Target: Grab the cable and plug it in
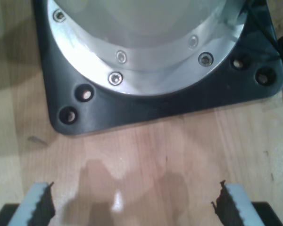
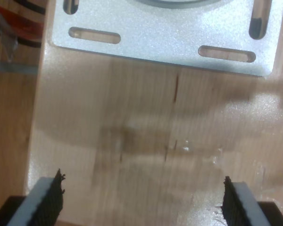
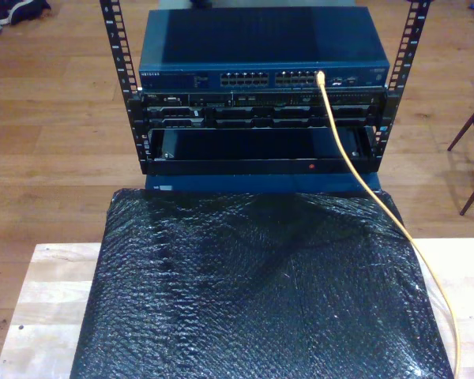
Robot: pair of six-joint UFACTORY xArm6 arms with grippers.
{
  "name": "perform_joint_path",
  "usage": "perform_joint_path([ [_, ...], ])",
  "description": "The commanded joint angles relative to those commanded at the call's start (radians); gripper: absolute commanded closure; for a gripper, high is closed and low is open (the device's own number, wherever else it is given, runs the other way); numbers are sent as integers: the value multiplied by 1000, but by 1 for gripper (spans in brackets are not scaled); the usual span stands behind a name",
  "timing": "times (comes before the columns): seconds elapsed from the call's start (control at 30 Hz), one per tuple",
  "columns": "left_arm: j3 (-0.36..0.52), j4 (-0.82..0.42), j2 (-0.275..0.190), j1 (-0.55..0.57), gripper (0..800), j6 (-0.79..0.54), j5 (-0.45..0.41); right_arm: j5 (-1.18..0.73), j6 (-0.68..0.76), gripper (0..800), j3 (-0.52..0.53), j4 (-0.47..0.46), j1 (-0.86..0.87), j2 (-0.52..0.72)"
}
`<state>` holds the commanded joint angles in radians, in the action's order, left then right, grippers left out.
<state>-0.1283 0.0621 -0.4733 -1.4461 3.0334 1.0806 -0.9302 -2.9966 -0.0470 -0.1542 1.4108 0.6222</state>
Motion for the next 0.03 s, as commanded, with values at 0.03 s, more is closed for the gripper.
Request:
perform_joint_path([
  [0.03,0,0,0,-2,0,0,0,0,0,2,0,0,0,0],
])
